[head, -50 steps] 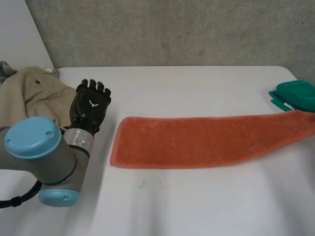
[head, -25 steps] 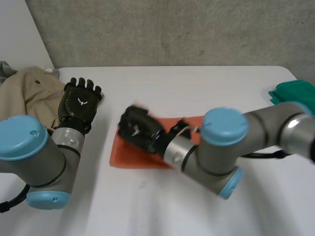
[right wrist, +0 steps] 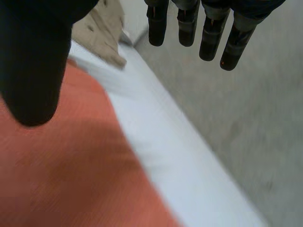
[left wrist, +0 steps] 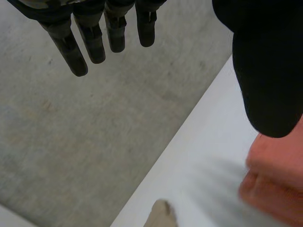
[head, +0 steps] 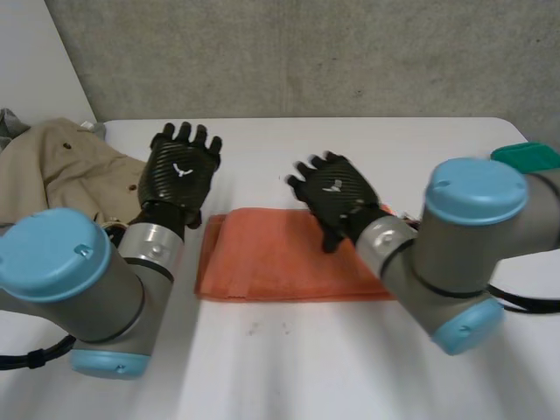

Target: Fold the laundry.

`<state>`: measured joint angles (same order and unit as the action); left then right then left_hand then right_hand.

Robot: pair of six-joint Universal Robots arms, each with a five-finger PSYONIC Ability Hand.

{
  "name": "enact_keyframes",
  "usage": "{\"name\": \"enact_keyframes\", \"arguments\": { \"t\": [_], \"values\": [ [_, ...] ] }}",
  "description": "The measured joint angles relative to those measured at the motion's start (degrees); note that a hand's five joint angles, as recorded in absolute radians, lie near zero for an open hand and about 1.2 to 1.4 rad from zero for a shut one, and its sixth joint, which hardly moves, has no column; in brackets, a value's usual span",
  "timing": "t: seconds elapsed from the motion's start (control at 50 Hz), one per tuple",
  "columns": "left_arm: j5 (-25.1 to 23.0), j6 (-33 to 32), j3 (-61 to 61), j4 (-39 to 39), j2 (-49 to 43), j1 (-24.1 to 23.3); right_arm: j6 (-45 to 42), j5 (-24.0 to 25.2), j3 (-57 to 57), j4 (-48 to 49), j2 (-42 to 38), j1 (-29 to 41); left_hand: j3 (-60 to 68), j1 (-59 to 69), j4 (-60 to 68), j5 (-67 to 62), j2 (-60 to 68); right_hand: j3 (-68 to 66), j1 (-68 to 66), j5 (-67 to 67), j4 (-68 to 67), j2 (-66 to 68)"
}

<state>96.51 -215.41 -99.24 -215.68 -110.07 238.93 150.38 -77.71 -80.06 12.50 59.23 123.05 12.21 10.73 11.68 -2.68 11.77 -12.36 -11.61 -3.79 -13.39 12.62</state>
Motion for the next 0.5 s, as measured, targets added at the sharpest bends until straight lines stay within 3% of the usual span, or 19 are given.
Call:
{"name": "enact_keyframes", "arguments": {
  "t": [0.08, 0.18, 0.24, 0.28, 0.32, 0.36, 0.5],
  "values": [
    [-0.06, 1.39, 0.59, 0.00, -0.48, -2.39, 4.20, -1.05, -4.12, -5.85, 1.47, -4.52, 0.00, 0.00, 0.00, 0.00, 0.00, 0.00, 0.00, 0.00, 0.00, 0.00],
    [-0.09, 1.57, 0.76, 0.01, -1.66, -3.44, 2.00, -2.07, -8.52, -8.56, 0.89, -10.15, 0.00, 0.00, 0.00, 0.00, 0.00, -2.63, -2.18, -2.27, -2.17, 2.39],
    [-0.09, 1.51, 0.73, 0.03, -2.15, -3.42, -0.50, -2.73, -9.71, -8.55, 0.25, -12.38, 0.00, 0.00, 0.00, 0.00, 0.00, -17.22, -14.50, -15.18, -16.17, 17.85],
    [-0.09, 1.46, 0.66, 0.05, -2.39, -3.32, -2.55, -3.17, -10.15, -8.33, -0.29, -13.69, 0.00, 0.00, 0.00, 0.00, 0.00, -17.22, -14.50, -15.18, -16.17, 17.85],
    [-0.10, 1.41, 0.49, 0.07, -2.56, -3.17, -5.18, -3.54, -10.25, -8.01, -1.00, -14.87, 0.00, 0.00, 0.00, 0.00, 0.00, -49.22, -40.12, -44.64, -48.08, 50.28],
    [-0.10, 1.39, 0.31, 0.09, -2.53, -3.10, -7.49, -3.75, -9.99, -7.69, -1.48, -15.44, 0.00, 0.00, 0.00, 0.00, 0.00, -54.94, -40.88, -50.06, -53.83, 54.73],
    [-0.02, 1.36, -0.39, 0.54, -1.86, -2.88, -12.62, -3.98, -7.17, -6.53, -1.59, -15.00, 0.00, 0.00, 0.00, 0.00, 0.00, -55.44, -41.80, -51.01, -54.71, 54.82]
  ]
}}
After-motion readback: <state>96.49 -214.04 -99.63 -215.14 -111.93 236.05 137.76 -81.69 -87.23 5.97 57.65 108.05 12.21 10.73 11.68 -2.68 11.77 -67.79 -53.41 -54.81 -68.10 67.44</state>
